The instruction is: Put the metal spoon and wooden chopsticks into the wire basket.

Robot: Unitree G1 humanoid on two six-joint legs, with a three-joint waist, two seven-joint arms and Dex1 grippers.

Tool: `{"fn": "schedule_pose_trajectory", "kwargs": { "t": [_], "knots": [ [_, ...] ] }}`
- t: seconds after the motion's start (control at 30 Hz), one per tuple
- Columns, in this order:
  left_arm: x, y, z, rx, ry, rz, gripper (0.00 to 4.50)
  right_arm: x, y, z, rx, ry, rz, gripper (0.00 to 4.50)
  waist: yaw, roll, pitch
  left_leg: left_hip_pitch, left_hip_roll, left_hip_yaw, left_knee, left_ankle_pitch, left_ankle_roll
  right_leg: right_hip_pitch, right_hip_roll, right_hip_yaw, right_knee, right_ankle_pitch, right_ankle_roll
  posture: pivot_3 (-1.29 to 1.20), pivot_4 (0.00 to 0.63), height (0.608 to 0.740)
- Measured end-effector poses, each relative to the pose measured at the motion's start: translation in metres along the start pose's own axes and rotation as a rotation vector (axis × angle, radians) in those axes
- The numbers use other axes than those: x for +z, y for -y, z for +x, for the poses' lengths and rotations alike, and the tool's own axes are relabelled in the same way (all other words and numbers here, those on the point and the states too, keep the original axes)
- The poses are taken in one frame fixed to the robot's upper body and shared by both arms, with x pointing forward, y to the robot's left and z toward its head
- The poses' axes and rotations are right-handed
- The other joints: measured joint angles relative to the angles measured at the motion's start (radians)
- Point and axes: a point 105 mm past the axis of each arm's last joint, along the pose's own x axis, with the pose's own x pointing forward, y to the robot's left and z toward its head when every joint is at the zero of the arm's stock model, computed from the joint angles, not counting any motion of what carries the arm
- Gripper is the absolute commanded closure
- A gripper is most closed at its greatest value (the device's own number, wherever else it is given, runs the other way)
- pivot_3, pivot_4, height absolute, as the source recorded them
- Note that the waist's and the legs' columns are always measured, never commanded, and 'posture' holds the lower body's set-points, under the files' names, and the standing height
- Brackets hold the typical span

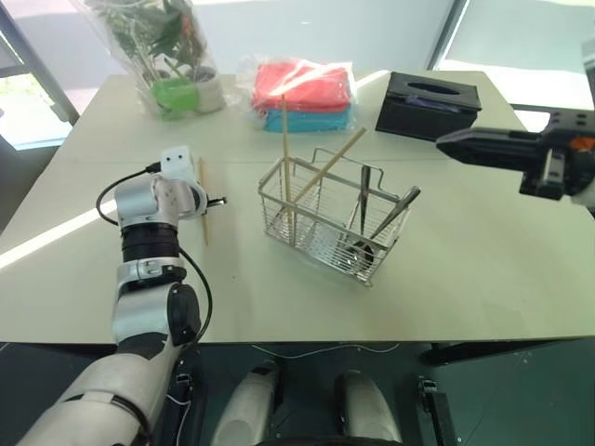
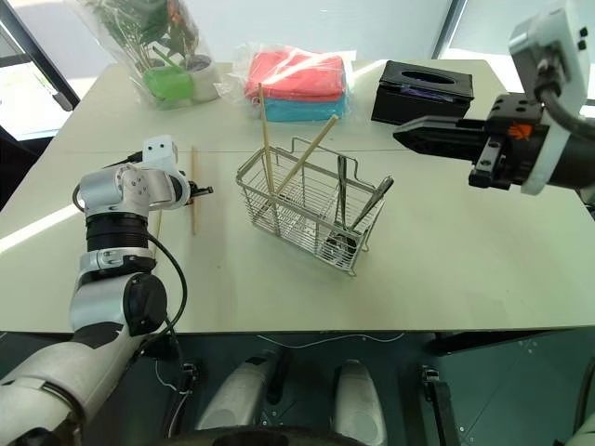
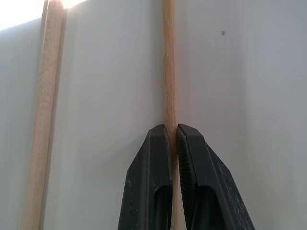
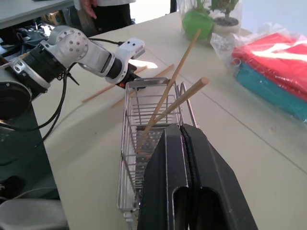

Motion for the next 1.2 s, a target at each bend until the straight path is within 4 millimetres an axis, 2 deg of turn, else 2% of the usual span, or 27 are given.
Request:
{"fn": "schedule_pose_trajectory", "kwargs": {
  "t": [0.17, 0.27, 0.43, 0.57, 0.67, 0.77, 0.93, 1.07, 1.2],
  "knots": [
    [0.009, 0.002, 0.004, -0.048, 0.117, 0.032, 4.47, -0.005, -0.012, 0.001, 0.030, -0.001, 0.021, 4.50, 0.000, -0.001, 0.000, -0.001, 0.000, 0.000, 0.000, 0.000, 0.000, -0.001, 0.000, 0.000, 0.000, 0.000, 0.000, 0.00, 0.150, 0.740],
    [0.039, 0.015, -0.009, -0.137, 0.301, 0.051, 4.47, -0.007, -0.014, 0.002, 0.029, 0.000, 0.034, 4.50, 0.001, -0.001, 0.001, -0.002, 0.000, 0.000, 0.000, 0.000, 0.000, -0.002, 0.000, 0.000, -0.001, 0.000, -0.001, 0.00, 0.150, 0.740],
    [0.090, 0.030, -0.055, -0.337, 0.582, 0.115, 4.47, -0.010, -0.013, 0.003, 0.011, 0.009, 0.047, 4.50, -0.003, -0.001, 0.001, -0.002, 0.001, 0.001, 0.000, 0.000, 0.000, -0.002, 0.000, 0.001, -0.001, 0.000, -0.001, 0.00, 0.150, 0.740],
    [0.101, 0.039, -0.084, -0.501, 0.690, 0.195, 4.47, -0.015, -0.011, 0.004, 0.005, 0.007, 0.059, 4.50, -0.004, -0.001, 0.000, -0.002, 0.001, 0.001, 0.000, 0.001, 0.002, -0.002, 0.001, 0.001, -0.001, 0.000, -0.001, 0.00, 0.150, 0.740],
    [0.111, 0.043, -0.117, -0.658, 0.838, 0.229, 4.47, -0.015, -0.009, 0.005, -0.002, 0.017, 0.056, 4.50, -0.003, -0.001, 0.000, -0.002, 0.001, 0.000, 0.000, 0.001, 0.002, -0.002, 0.001, 0.001, -0.001, 0.000, -0.001, 0.00, 0.150, 0.740],
    [0.115, 0.047, -0.149, -0.856, 0.946, 0.194, 4.47, -0.016, -0.010, 0.007, 0.008, 0.037, 0.060, 4.50, -0.003, -0.001, 0.000, -0.002, 0.001, 0.000, 0.000, 0.001, 0.002, -0.001, 0.001, 0.001, -0.001, 0.000, -0.001, 0.00, 0.150, 0.740],
    [0.111, 0.054, -0.176, -1.097, 1.019, 0.078, 4.47, -0.020, -0.008, 0.011, 0.011, 0.052, 0.073, 4.50, -0.001, -0.001, 0.000, -0.002, 0.001, 0.000, 0.001, 0.002, 0.003, -0.001, 0.001, 0.001, -0.001, 0.000, -0.001, 0.00, 0.150, 0.740],
    [0.098, 0.075, -0.176, -1.216, 1.006, 0.036, 4.47, -0.022, -0.006, 0.015, 0.010, 0.058, 0.070, 4.50, -0.001, -0.001, 0.000, -0.001, 0.001, 0.000, 0.002, 0.002, 0.003, 0.000, 0.001, 0.001, -0.001, 0.000, -0.002, 0.00, 0.150, 0.740],
    [0.088, 0.096, -0.168, -1.245, 1.009, 0.045, 4.47, -0.022, -0.005, 0.016, 0.008, 0.061, 0.066, 4.50, -0.002, -0.001, 0.000, -0.001, 0.001, 0.000, 0.002, 0.002, 0.003, 0.000, 0.001, 0.001, -0.001, 0.000, -0.002, 0.00, 0.150, 0.740]
  ]
}}
